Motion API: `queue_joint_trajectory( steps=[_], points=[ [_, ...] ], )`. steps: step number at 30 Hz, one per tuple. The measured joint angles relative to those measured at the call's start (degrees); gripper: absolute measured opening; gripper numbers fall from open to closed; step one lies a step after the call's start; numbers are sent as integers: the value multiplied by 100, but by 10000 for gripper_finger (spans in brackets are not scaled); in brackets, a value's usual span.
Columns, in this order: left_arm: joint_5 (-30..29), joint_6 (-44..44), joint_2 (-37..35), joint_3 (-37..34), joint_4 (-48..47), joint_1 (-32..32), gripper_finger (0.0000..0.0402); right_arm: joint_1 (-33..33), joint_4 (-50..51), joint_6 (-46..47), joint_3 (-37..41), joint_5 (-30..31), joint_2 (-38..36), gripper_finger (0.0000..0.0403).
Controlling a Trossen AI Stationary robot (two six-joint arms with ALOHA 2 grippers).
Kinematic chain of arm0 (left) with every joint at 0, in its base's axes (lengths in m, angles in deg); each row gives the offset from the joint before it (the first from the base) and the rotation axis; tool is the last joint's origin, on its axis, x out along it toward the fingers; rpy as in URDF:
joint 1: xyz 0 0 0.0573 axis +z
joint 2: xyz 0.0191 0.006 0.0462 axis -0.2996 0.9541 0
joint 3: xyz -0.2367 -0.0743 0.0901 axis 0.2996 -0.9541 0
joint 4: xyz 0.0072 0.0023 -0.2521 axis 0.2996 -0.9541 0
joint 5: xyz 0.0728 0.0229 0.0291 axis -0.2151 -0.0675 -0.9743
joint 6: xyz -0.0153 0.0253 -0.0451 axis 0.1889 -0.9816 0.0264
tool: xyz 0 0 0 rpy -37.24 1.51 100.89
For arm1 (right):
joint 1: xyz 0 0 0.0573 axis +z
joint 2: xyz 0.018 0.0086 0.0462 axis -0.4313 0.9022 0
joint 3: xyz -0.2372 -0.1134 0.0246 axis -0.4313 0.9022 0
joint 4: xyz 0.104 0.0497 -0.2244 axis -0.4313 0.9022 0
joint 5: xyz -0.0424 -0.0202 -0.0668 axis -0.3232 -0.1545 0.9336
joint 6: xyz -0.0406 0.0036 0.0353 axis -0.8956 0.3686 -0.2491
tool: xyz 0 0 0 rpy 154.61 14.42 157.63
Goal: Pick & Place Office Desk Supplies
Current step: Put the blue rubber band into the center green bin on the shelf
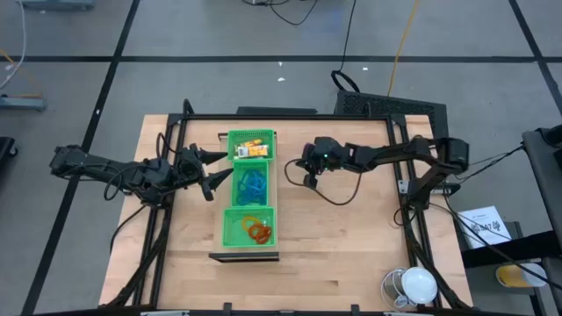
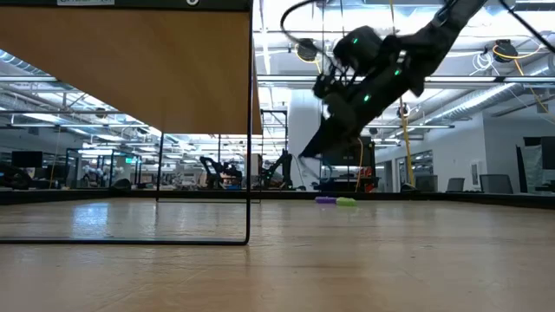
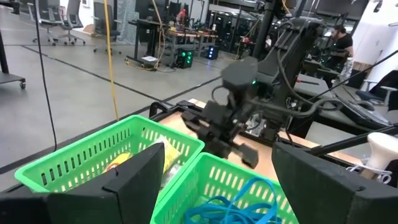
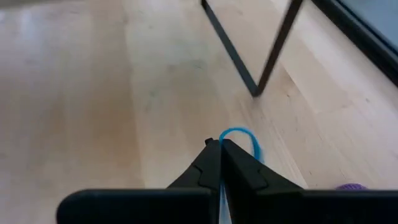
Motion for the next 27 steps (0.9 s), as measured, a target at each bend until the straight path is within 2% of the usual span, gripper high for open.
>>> queue_joint_trajectory(
  steps=[6, 15, 20, 27],
  points=[
    [-2, 274, 244, 2, 178, 39, 308, 288, -3, -198, 11, 3, -899, 1],
    [24, -13, 1122, 2, 1580, 63, 308, 923, -66, -441, 9, 50, -1940, 0],
    [299, -279, 1604, 184, 2109, 70, 308, 1233, -301, -504, 9, 5, -2177, 0],
    [883, -613, 2571, 922, 2106, 70, 308, 1536, -880, -609, 9, -608, -2213, 0]
  ],
)
